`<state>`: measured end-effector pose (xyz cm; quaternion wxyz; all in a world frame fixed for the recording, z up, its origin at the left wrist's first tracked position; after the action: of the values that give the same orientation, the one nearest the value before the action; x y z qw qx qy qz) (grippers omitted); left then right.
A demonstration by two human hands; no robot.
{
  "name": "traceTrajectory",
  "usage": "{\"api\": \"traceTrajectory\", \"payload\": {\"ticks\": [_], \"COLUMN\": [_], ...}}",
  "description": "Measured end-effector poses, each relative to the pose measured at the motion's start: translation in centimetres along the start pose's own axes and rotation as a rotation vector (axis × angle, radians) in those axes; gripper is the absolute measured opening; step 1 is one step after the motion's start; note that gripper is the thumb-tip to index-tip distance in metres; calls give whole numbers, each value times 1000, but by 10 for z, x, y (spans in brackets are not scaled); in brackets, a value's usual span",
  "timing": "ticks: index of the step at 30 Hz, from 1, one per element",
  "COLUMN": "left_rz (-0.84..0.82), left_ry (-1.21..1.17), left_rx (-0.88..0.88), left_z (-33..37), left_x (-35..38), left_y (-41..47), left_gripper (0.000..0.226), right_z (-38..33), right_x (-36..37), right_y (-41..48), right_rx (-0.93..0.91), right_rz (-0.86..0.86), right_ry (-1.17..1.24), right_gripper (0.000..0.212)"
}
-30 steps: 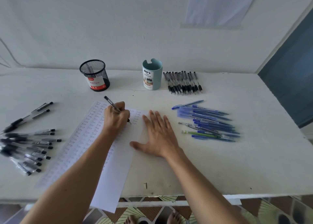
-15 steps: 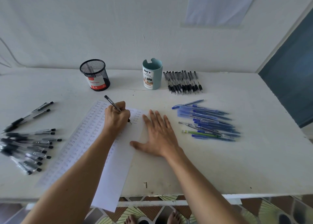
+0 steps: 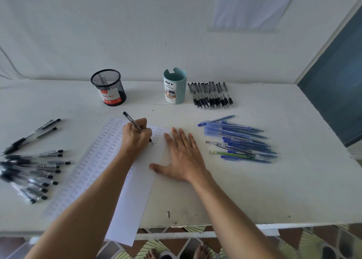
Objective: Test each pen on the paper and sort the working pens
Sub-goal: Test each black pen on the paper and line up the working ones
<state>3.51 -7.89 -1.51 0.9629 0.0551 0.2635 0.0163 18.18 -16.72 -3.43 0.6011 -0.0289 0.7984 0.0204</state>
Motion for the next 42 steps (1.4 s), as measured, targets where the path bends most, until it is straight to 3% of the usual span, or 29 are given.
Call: {"api": "traceTrajectory", "payload": {"ticks": [11, 23, 25, 29, 32, 36, 42], "left_rz": [6, 5, 8, 46, 58, 15, -45], "left_ry": [7, -2, -55, -414, -503, -489, -427], "left_rx": [-6, -7, -42, -178, -177, -159, -131], "left_z": [6, 4, 2, -4, -3, -4, -7], "left_x": [1, 1, -1, -10, -9, -7, -8], "left_y": [-5, -2, 0, 5, 7, 9, 13], "left_gripper": [40, 32, 29, 22, 13, 40, 41], "right_z": [0, -1, -1, -1, 0, 0, 1], "right_x": [-1, -2, -3, -3, -3, -3, -4], "right_y": [0, -1, -1, -2, -2, -2, -1], "right_rx": [1, 4, 5, 7, 7, 3, 8], "right_rz": [-4, 10, 9, -1, -2, 15, 10], "right_ry": [2, 14, 17, 16, 19, 16, 11], "right_gripper": [112, 110, 111, 111, 111, 112, 112]}}
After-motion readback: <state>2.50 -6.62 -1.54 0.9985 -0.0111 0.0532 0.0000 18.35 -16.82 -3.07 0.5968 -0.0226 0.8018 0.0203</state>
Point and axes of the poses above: each hand's wrist, its own y-axis towards the middle knuckle, its own x-axis out of the palm, z = x × y, the point moved 2 cm from there along y, towards the middle knuckle, and after that the axes turned 4 degrees about z, right-handed, at the moved point
